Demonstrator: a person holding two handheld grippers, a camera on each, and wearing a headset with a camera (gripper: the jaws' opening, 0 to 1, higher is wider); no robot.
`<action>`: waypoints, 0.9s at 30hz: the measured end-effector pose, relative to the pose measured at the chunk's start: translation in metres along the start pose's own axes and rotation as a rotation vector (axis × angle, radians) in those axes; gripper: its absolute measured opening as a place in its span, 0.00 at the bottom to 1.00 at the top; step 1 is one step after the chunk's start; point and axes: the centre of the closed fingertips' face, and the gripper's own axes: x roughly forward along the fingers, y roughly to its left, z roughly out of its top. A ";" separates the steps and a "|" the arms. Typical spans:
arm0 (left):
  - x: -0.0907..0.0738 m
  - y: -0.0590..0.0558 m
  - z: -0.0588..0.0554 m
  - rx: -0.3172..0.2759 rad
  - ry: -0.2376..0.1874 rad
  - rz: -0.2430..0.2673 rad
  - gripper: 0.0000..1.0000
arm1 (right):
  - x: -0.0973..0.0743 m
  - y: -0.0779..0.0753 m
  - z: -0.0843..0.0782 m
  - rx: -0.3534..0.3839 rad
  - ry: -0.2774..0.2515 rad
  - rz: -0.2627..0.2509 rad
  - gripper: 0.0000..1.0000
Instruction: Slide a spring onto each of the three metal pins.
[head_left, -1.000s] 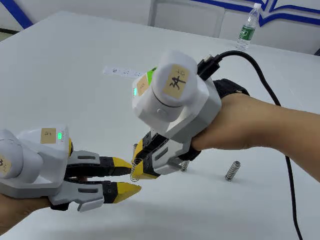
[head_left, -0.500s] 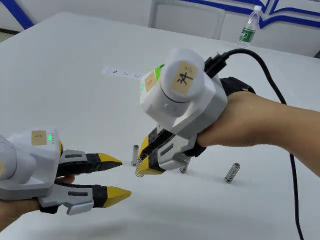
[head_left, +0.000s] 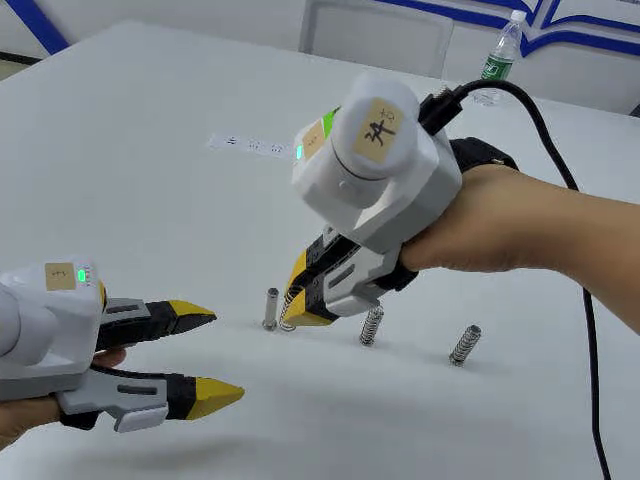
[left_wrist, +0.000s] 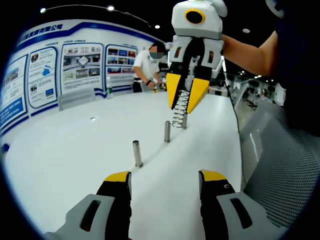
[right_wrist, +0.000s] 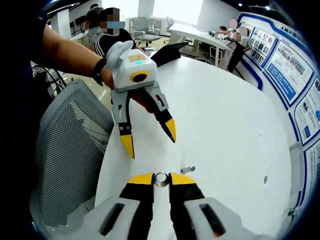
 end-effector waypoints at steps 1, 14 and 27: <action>-0.001 0.001 -0.001 -0.004 0.002 0.003 0.56 | 0.000 -0.003 -0.001 0.004 0.002 -0.003 0.12; -0.005 0.001 -0.002 -0.023 0.002 0.010 0.64 | 0.012 -0.044 0.003 0.045 -0.008 -0.053 0.12; -0.005 0.002 0.001 -0.025 -0.009 0.014 0.65 | 0.034 -0.057 -0.004 0.105 0.013 -0.035 0.12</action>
